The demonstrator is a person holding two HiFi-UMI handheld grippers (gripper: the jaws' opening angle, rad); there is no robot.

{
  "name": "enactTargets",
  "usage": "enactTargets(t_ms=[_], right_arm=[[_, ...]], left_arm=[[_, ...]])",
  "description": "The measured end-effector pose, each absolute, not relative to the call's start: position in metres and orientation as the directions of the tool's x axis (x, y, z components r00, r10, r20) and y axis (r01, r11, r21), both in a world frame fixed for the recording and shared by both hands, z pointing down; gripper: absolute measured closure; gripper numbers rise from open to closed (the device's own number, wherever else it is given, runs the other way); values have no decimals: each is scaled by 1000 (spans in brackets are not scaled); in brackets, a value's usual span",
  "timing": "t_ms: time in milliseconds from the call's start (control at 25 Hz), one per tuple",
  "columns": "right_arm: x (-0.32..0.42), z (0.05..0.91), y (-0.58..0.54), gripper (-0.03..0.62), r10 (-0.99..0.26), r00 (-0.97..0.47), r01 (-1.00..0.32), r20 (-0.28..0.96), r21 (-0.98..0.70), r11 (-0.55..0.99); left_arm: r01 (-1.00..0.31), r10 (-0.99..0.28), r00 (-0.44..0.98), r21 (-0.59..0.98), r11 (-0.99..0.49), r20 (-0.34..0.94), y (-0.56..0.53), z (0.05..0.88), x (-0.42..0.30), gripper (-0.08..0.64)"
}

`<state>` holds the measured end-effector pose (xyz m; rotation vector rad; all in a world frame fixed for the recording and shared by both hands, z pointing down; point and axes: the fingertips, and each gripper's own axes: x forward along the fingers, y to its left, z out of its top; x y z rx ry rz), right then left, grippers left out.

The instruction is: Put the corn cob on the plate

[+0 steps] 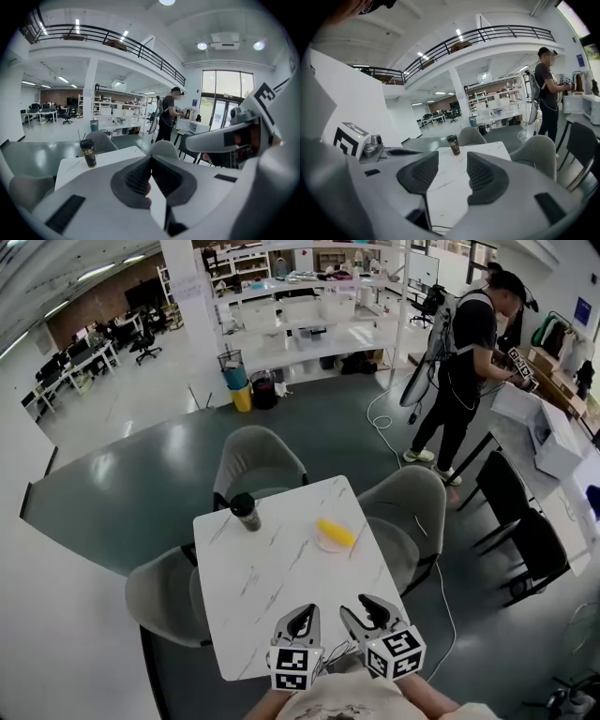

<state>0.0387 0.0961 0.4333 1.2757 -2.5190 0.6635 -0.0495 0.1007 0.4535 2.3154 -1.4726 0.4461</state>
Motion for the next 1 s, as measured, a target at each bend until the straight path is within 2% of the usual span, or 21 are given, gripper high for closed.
enactTargets(t_ms=[200, 240, 280, 480, 520, 560, 600, 1000], right_arm=[[40, 410, 116, 397, -712, -592, -804, 377, -216, 554], [40, 404, 118, 405, -720, -590, -806, 367, -204, 556], [40, 398, 121, 445, -723, -589, -806, 361, -203, 556], [36, 381, 130, 448, -734, -593, -804, 330, -202, 559], [37, 376, 131, 481, -750, -583, -811, 311, -179, 556], [39, 372, 132, 559, -767, -572, -820, 293, -158, 551], [40, 369, 133, 589, -779, -561, -827, 280, -139, 545], [22, 372, 151, 589, -764, -552, -829, 334, -121, 546]], left_arm=[[-908, -804, 416, 138, -397, 426, 119, 431, -39, 554], [-906, -802, 419, 140, -399, 426, 122, 427, -37, 554], [-905, -802, 423, 143, -402, 423, 125, 421, -36, 554], [-913, -818, 407, 152, -378, 406, 135, 417, -42, 554], [-913, -815, 408, 160, -376, 412, 137, 418, -42, 554], [-911, -811, 412, 164, -379, 415, 139, 418, -42, 554], [-909, -809, 415, 163, -383, 416, 140, 417, -42, 554], [-900, -811, 434, 152, -408, 392, 152, 411, -45, 554]])
